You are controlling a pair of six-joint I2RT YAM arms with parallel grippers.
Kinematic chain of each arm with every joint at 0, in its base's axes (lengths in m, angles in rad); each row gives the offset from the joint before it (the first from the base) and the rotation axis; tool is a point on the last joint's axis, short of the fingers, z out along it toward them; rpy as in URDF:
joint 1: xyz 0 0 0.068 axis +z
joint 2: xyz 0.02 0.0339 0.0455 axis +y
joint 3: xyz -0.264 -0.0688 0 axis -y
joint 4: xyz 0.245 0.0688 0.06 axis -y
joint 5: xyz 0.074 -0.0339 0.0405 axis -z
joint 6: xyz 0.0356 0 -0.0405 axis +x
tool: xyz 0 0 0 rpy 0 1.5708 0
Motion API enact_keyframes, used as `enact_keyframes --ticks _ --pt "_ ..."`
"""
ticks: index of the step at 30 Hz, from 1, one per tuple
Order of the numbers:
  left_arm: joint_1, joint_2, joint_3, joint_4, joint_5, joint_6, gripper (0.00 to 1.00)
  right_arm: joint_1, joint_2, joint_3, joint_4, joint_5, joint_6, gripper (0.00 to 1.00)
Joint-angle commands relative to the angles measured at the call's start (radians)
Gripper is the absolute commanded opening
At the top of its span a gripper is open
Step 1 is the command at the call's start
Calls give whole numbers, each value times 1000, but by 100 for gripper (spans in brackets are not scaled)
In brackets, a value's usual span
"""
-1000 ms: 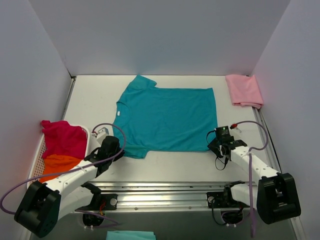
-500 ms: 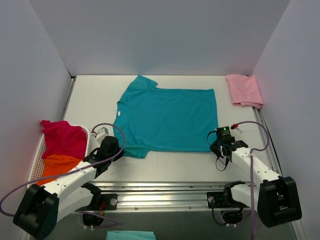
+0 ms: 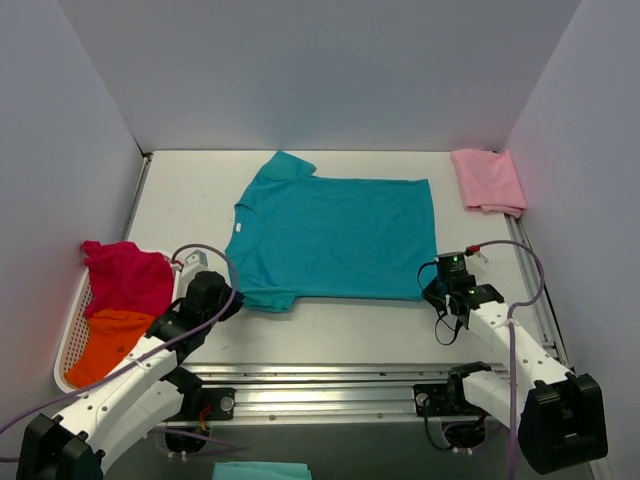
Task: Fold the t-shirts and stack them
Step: Fold the tshirt
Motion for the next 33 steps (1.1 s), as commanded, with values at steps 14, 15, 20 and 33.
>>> enact_keyframes --ticks 14,15,20,33 --pt "17 135 241 -18 70 -9 2 -4 73 184 3 32 -66 0" --pt "25 165 253 -9 73 -7 2 -4 94 202 9 40 -63 0" --pt "66 273 343 28 122 14 2 -6 183 264 45 49 -56 0" --pt "306 968 739 112 422 154 2 -85 737 622 94 60 -36 0"
